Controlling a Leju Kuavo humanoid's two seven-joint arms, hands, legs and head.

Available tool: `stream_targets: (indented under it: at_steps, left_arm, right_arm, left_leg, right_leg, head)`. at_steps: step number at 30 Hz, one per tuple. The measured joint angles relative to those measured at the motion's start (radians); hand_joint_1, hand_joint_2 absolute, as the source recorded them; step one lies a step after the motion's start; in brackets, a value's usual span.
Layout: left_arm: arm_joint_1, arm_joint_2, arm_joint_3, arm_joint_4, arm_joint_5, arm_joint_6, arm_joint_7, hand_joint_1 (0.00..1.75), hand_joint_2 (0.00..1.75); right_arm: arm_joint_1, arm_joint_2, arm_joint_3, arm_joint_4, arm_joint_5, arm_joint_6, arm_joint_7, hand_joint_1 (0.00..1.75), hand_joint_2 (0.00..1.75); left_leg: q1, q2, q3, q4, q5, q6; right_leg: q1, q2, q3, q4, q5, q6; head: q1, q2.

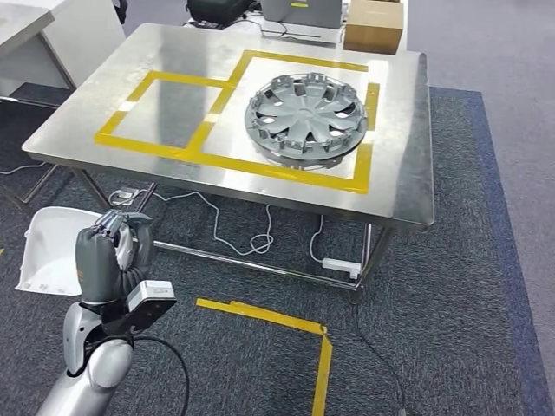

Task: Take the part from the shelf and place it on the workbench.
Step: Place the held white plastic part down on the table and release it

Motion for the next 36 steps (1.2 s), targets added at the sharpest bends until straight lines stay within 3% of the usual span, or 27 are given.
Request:
stream_targets:
  at_steps: [2, 4, 6, 8, 9, 10, 11, 12, 14, 15, 19, 21, 23, 24, 25, 27, 29, 30, 34, 36]
  left_arm:
    - [-0.004, 0.001, 0.000, 0.001, 0.000, 0.000, 0.000, 1.75, 1.75]
    - [-0.006, 0.002, 0.000, 0.001, 0.000, 0.000, 0.000, 1.75, 1.75]
    - [-0.011, 0.000, -0.001, 0.001, 0.000, 0.000, 0.001, 1.75, 1.75]
    - [-0.011, -0.001, -0.003, 0.002, 0.001, -0.001, 0.002, 1.75, 1.75]
    - [-0.011, -0.001, -0.003, 0.003, 0.001, -0.001, 0.003, 1.75, 1.75]
    - [-0.011, -0.001, -0.004, 0.004, 0.001, -0.001, 0.003, 1.75, 1.75]
    - [-0.010, -0.001, -0.003, 0.004, 0.001, -0.001, 0.003, 1.75, 1.75]
    - [-0.010, -0.001, -0.003, 0.004, 0.001, -0.001, 0.003, 1.75, 1.75]
    - [-0.010, -0.001, -0.003, 0.004, 0.001, 0.000, 0.004, 1.75, 1.75]
    - [-0.010, -0.001, -0.003, 0.004, 0.001, 0.000, 0.005, 1.75, 1.75]
    - [-0.010, 0.001, -0.004, 0.004, 0.000, 0.001, 0.006, 1.75, 1.75]
    - [-0.011, 0.002, -0.004, 0.004, 0.000, 0.001, 0.006, 1.75, 1.75]
    - [-0.008, 0.002, -0.004, 0.005, -0.002, 0.001, 0.007, 1.75, 1.75]
    - [-0.007, 0.003, -0.004, 0.005, -0.002, 0.001, 0.007, 1.75, 1.75]
    - [-0.005, 0.003, -0.004, 0.006, -0.002, 0.002, 0.008, 1.75, 1.75]
    - [-0.005, 0.002, -0.004, 0.006, -0.002, 0.002, 0.009, 1.75, 1.75]
    - [-0.006, 0.002, -0.004, 0.007, -0.002, 0.003, 0.009, 1.75, 1.75]
    - [-0.006, 0.001, -0.005, 0.007, -0.003, 0.004, 0.009, 1.75, 1.75]
    - [-0.004, 0.001, -0.004, 0.007, -0.003, 0.006, 0.010, 1.75, 1.75]
    - [-0.006, -0.001, -0.004, 0.007, -0.003, 0.006, 0.011, 1.75, 1.75]
  right_arm:
    - [-0.001, 0.000, 0.002, 0.000, 0.000, -0.008, -0.004, 0.00, 0.00]
    - [-0.003, 0.000, 0.003, 0.000, 0.000, -0.016, -0.013, 0.00, 0.00]
    - [-0.003, -0.001, 0.004, 0.000, 0.000, -0.020, -0.019, 0.00, 0.00]
    - [-0.001, -0.001, 0.004, 0.000, -0.001, -0.024, -0.020, 0.00, 0.00]
    - [0.000, -0.002, 0.004, 0.000, -0.004, -0.025, -0.023, 0.00, 0.00]
    - [0.000, -0.002, 0.004, 0.000, -0.009, -0.026, -0.028, 0.00, 0.00]
    - [0.000, -0.003, 0.004, 0.000, -0.014, -0.025, -0.033, 0.00, 0.00]
    - [-0.001, -0.004, 0.004, 0.000, -0.019, -0.024, -0.038, 0.00, 0.00]
    - [-0.004, -0.006, 0.004, 0.000, -0.024, -0.021, -0.043, 0.00, 0.00]
    - [-0.005, -0.007, 0.004, 0.000, -0.025, -0.020, -0.043, 0.00, 0.00]
    - [-0.004, -0.006, 0.003, 0.000, -0.029, -0.017, -0.039, 0.00, 0.00]
    - [-0.003, -0.006, 0.003, 0.000, -0.029, -0.016, -0.036, 0.00, 0.00]
    - [-0.002, -0.006, 0.003, 0.000, -0.028, -0.016, -0.033, 0.00, 0.00]
    - [-0.002, -0.006, 0.003, 0.000, -0.027, -0.016, -0.033, 0.00, 0.00]
    - [-0.001, -0.006, 0.003, 0.000, -0.025, -0.016, -0.032, 0.00, 0.00]
    - [0.000, -0.006, 0.003, 0.000, -0.022, -0.016, -0.032, 0.00, 0.00]
    - [-0.001, -0.006, 0.003, 0.000, -0.021, -0.016, -0.033, 0.00, 0.00]
    - [-0.001, -0.006, 0.003, 0.000, -0.021, -0.016, -0.033, 0.00, 0.00]
    - [-0.001, -0.006, 0.003, 0.000, -0.020, -0.016, -0.034, 0.00, 0.00]
    - [-0.002, -0.006, 0.003, 0.000, -0.020, -0.015, -0.034, 0.00, 0.00]
  left_leg:
    - [-0.001, -0.017, -0.003, -0.005, -0.001, 0.012]
    - [0.003, -0.041, -0.001, -0.011, 0.003, 0.025]
    - [0.007, -0.064, -0.001, -0.014, 0.006, 0.035]
    - [0.006, -0.086, -0.002, -0.014, 0.005, 0.040]
    - [0.005, -0.096, -0.001, -0.013, 0.004, 0.041]
    - [0.004, -0.105, 0.000, -0.013, 0.004, 0.041]
    - [0.004, -0.113, 0.002, -0.013, 0.003, 0.040]
    - [0.003, -0.119, 0.005, -0.013, 0.002, 0.039]
    - [0.000, -0.126, 0.005, -0.011, 0.000, 0.032]
    - [0.000, -0.127, 0.003, -0.010, -0.001, 0.028]
    - [0.001, -0.120, -0.003, 0.005, -0.013, 0.007]
    - [0.006, -0.104, -0.038, 0.089, -0.063, -0.006]
    - [0.012, -0.096, -0.098, 0.219, -0.119, -0.017]
    - [0.014, -0.095, -0.117, 0.259, -0.127, -0.020]
    - [0.017, -0.094, -0.119, 0.262, -0.114, -0.022]
    - [0.020, -0.090, -0.072, 0.160, -0.045, -0.022]
    - [0.018, -0.083, -0.014, 0.040, -0.002, -0.016]
    - [0.016, -0.082, -0.001, 0.009, 0.000, -0.012]
    - [0.015, -0.085, 0.008, -0.009, -0.010, 0.015]
    - [0.018, -0.086, 0.017, -0.016, -0.012, 0.028]
  right_leg:
    - [0.002, -0.020, 0.003, -0.002, -0.005, 0.008]
    - [-0.001, 0.009, -0.005, 0.021, -0.027, 0.019]
    - [-0.005, 0.066, -0.053, 0.120, -0.079, 0.025]
    - [-0.004, 0.088, -0.122, 0.248, -0.126, 0.026]
    - [-0.004, 0.090, -0.143, 0.278, -0.125, 0.026]
    - [-0.004, 0.091, -0.147, 0.270, -0.105, 0.024]
    - [-0.003, 0.092, -0.131, 0.224, -0.068, 0.021]
    - [-0.003, 0.094, -0.104, 0.156, -0.026, 0.016]
    - [-0.001, 0.100, -0.052, 0.040, 0.020, 0.009]
    - [0.000, 0.104, -0.038, 0.013, 0.025, 0.006]
    - [-0.003, 0.102, -0.027, -0.004, 0.028, -0.009]
    - [-0.006, 0.097, -0.021, -0.009, 0.029, -0.018]
    - [-0.006, 0.092, -0.019, -0.009, 0.026, -0.022]
    - [-0.006, 0.091, -0.017, -0.009, 0.024, -0.023]
    - [-0.006, 0.090, -0.015, -0.009, 0.021, -0.022]
    - [-0.006, 0.089, -0.007, -0.008, 0.015, -0.018]
    - [-0.003, 0.089, -0.003, -0.005, 0.008, -0.009]
    - [-0.001, 0.088, -0.003, -0.005, 0.006, -0.004]
    - [-0.002, 0.086, -0.008, 0.004, -0.007, 0.017]
    - [-0.003, 0.089, -0.051, 0.086, -0.047, 0.024]
  head:
    - [0.002, 0.000]
    - [0.005, 0.000]
    - [0.010, 0.000]
    - [0.011, 0.000]
    - [0.011, 0.000]
    - [0.011, 0.000]
    - [0.011, 0.000]
    - [0.011, 0.000]
    - [0.010, 0.000]
    - [0.010, 0.000]
    - [0.007, 0.000]
    - [0.001, 0.000]
    - [-0.001, 0.000]
    - [-0.001, 0.000]
    - [-0.002, 0.000]
    - [-0.002, 0.000]
    - [-0.001, 0.000]
    - [0.000, 0.000]
    - [0.004, 0.000]
    - [0.009, 0.000]
